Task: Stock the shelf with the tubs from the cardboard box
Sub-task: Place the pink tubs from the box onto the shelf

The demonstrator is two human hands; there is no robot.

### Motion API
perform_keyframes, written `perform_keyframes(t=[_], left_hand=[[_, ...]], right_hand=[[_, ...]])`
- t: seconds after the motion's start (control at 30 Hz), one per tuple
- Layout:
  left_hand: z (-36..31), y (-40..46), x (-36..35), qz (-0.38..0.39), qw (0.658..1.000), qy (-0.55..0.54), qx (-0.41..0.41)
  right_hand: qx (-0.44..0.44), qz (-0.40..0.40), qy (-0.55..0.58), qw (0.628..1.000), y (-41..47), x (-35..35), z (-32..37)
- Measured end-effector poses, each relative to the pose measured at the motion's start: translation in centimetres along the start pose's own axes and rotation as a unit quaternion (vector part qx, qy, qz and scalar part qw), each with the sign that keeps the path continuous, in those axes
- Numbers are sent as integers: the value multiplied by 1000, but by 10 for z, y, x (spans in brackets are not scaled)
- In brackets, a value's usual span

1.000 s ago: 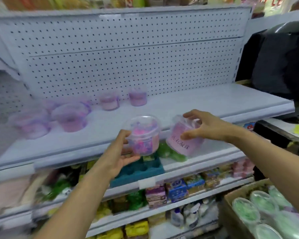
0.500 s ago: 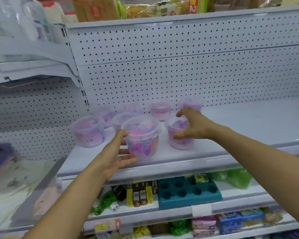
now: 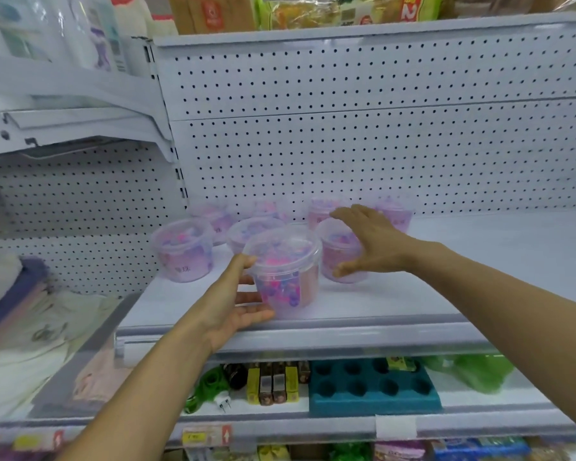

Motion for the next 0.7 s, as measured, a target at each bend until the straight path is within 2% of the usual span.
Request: perform_keyframes(t=[0.13, 0.2, 0.33, 0.43, 0.5, 0.53, 0.6, 0.7], left_hand=[[-5, -3, -18, 13, 1000, 24, -10], [-8, -6, -33, 27, 998, 45, -18], [-17, -15, -64, 35, 992, 114, -52], [-29, -12, -82, -50, 975, 157, -151], [-36, -10, -95, -121, 931, 202, -279], [-37, -12, -104, -128, 900, 229, -348], [-31, -11, -125, -85, 843, 286, -448], [-14, 4, -144, -31, 768, 403, -497]], right_hand=[[165, -65, 38, 983, -26, 29, 21], [213, -93, 35, 972, -39, 42, 23], [190, -155, 55, 968, -61, 69, 5], [150, -205, 78, 964, -76, 87, -20], [111, -241, 82, 961, -87, 99, -40], [72, -251, 87, 961, -91, 105, -52], [-6, -256, 85, 963, -99, 114, -76], [-57, -248, -8, 967, -106, 112, -101]])
Point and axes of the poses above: each hand's wrist, its own y-axis towards the middle knuckle, its own x-axis out of the back of the hand, z = x × y, the point moved 5 cm from there along y, towards the middle knuckle, and after that the axes turned 13 degrees about -z, right-handed, at the moved point
